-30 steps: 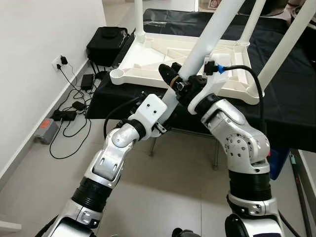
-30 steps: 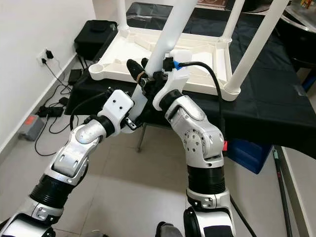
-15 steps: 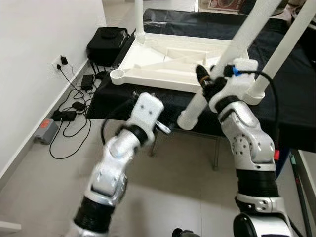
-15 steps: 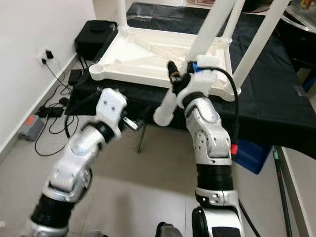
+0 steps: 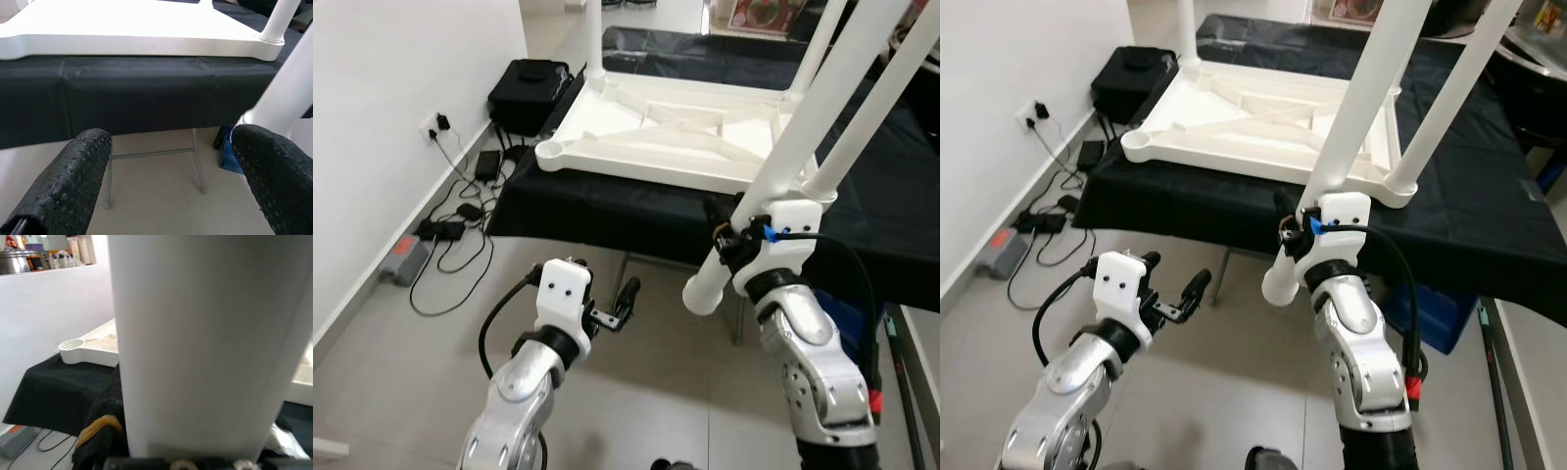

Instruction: Building children table

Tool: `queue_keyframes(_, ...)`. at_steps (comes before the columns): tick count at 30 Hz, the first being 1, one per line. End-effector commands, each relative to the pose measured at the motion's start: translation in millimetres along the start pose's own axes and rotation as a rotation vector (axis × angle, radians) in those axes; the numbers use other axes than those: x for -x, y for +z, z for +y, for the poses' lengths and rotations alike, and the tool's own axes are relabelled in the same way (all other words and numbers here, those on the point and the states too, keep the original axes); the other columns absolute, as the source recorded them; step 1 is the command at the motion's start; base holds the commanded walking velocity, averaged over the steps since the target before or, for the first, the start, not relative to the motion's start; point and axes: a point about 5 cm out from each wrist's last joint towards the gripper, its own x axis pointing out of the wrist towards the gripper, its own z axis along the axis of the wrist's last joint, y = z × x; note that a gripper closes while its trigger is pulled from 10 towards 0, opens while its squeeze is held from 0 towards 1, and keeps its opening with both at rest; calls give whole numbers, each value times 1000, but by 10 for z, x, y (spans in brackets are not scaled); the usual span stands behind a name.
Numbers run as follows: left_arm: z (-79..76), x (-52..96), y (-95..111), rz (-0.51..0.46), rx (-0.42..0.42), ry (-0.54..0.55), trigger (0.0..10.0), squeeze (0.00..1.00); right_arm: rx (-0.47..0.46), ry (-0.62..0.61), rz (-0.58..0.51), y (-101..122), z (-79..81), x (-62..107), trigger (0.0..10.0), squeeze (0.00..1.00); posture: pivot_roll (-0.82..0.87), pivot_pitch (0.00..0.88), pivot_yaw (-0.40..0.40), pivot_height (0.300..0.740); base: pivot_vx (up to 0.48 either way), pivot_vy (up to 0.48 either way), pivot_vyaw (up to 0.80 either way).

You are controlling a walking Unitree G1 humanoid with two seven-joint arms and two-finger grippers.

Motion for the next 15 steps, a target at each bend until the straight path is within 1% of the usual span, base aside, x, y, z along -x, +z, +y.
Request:
queue_keyframes(1,-52,-4,22,-3,11,-2,10000,0,6,-31,-45,70,-19,-31,10000,0,115,76,-62,740,0,0,800)
queue_keyframes(3,-64,-57,102,-33,15,-5,10000,0,-3,-41,-60,95,-32,-79,10000,0,114,73,-61,740,0,0,791)
queue_keyframes(4,-64,-57,102,-33,15,-5,10000,0,-3,-41,-60,95,-32,-79,10000,0,114,73,-61,740,0,0,788)
queue_keyframes(5,-43,-78,149,-54,2,-1,10000,0,1,-35,-67,107,-31,-96,10000,0,111,67,-58,740,255,0,738)
queue_keyframes(6,-43,-78,149,-54,2,-1,10000,0,1,-35,-67,107,-31,-96,10000,0,111,67,-58,740,255,0,738)
queue_keyframes(7,-8,-85,197,-71,-10,4,10000,0,5,-26,-73,123,-21,-92,10000,0,108,61,-58,740,304,0,488)
queue_keyframes(10,2,-81,205,-71,-10,4,10000,0,5,-24,-72,128,-16,-83,10000,0,108,61,-58,740,356,0,0)
queue_keyframes(12,68,-92,232,-76,-15,26,10000,0,-13,-14,-76,147,2,-87,10000,0,109,55,-57,740,364,0,0)
queue_keyframes(15,93,-101,259,-81,-20,35,10000,0,-24,-11,-80,165,17,-93,10000,0,110,53,-56,740,380,0,0)
